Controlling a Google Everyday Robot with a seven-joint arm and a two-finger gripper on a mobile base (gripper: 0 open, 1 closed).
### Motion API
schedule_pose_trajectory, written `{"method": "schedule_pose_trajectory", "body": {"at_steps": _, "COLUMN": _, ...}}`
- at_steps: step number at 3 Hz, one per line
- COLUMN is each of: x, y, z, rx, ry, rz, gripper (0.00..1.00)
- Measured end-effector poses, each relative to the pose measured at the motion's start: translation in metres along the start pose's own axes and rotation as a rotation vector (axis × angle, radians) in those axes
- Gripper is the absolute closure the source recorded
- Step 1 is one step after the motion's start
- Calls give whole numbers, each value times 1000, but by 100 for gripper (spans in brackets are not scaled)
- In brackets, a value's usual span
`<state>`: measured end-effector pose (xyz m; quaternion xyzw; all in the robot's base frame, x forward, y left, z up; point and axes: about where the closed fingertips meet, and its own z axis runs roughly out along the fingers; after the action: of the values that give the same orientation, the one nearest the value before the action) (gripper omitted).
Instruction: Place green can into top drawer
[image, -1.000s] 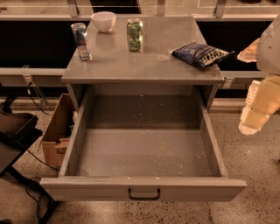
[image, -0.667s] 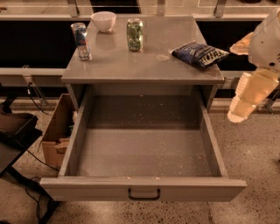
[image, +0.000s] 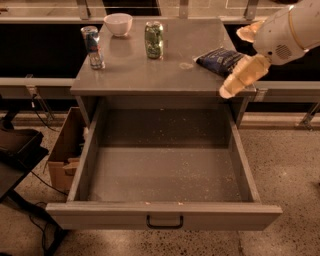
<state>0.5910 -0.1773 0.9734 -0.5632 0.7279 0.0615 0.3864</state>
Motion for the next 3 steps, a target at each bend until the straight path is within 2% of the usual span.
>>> {"method": "schedule_pose_trajectory", "body": {"at_steps": 1, "x": -27, "y": -44, "z": 47, "rx": 59, "ry": -235, "rz": 89, "gripper": 0}}
{"method": "schedule_pose_trajectory", "body": {"at_steps": 2, "x": -61, "y": -88, "z": 87, "rx": 139, "ry": -378, "rz": 169, "gripper": 0}}
{"method": "schedule_pose_trajectory", "body": {"at_steps": 3, "x": -61, "y": -90, "z": 86, "rx": 149, "ry": -380, "rz": 170, "gripper": 0}}
